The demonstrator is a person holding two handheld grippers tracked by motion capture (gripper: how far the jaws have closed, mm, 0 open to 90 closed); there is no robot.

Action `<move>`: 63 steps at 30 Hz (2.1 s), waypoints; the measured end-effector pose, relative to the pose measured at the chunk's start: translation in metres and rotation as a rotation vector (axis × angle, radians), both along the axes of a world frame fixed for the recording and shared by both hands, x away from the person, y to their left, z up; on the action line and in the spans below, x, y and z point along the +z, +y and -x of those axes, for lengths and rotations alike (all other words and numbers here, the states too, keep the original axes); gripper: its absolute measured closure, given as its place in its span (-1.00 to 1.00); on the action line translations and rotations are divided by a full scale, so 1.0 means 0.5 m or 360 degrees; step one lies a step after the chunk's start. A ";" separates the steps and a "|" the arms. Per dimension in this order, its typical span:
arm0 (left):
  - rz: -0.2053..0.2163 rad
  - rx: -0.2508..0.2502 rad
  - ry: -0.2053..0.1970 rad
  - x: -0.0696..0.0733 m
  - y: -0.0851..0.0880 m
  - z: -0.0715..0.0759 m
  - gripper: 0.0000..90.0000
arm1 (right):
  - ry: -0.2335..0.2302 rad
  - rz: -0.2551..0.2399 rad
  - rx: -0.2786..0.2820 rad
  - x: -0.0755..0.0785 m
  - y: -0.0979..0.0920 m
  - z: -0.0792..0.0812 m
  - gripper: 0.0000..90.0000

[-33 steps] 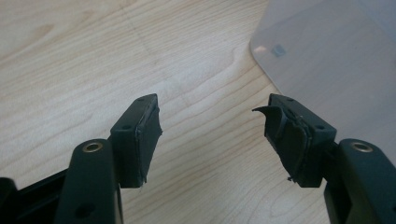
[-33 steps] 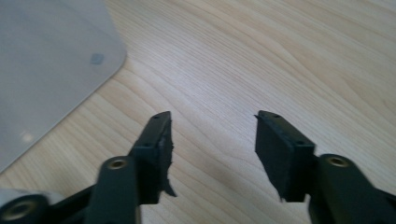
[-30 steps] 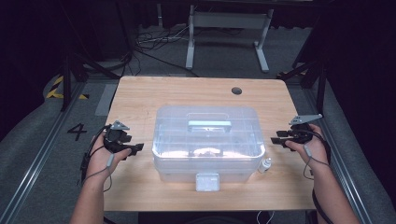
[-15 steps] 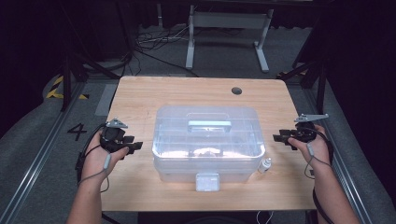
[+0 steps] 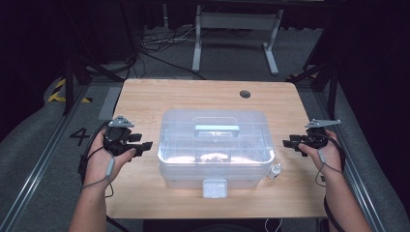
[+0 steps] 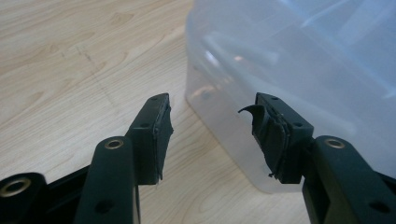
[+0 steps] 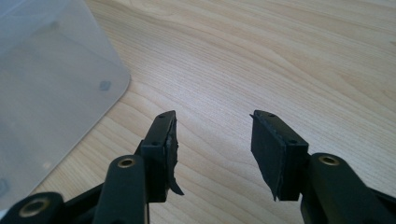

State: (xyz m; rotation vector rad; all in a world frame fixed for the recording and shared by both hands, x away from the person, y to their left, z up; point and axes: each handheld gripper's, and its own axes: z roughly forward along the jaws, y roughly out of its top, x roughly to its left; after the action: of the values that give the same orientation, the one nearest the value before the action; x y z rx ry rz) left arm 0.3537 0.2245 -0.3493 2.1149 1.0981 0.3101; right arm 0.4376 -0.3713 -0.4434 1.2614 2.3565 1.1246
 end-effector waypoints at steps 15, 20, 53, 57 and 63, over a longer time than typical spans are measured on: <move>0.0091 -0.0161 -0.0131 0.081 -0.063 0.000 -0.04 | -0.0008 0.0013 -0.0047 0.004 -0.020 0.020 0.15; 0.0095 -0.0217 -0.0146 0.103 -0.086 -0.005 -0.04 | 0.0013 0.0012 -0.0070 0.000 -0.028 0.028 0.14; 0.0018 -0.0522 -0.0094 0.086 -0.246 -0.057 -0.11 | 0.0028 -0.0033 -0.0068 -0.001 -0.029 0.050 0.09; -0.0063 -0.0513 -0.0070 0.077 -0.264 -0.059 -0.07 | 0.0034 -0.0031 -0.0072 -0.003 -0.030 0.049 0.09; -0.0101 -0.0489 -0.0081 0.076 -0.279 -0.059 0.19 | 0.0033 -0.0026 -0.0074 -0.003 -0.030 0.050 0.09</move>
State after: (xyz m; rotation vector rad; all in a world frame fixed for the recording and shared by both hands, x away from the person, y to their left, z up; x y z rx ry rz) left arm 0.3834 0.0848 -0.3115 2.2793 0.7276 0.2524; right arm 0.4128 -0.3865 -0.4450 1.3322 2.3249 1.1242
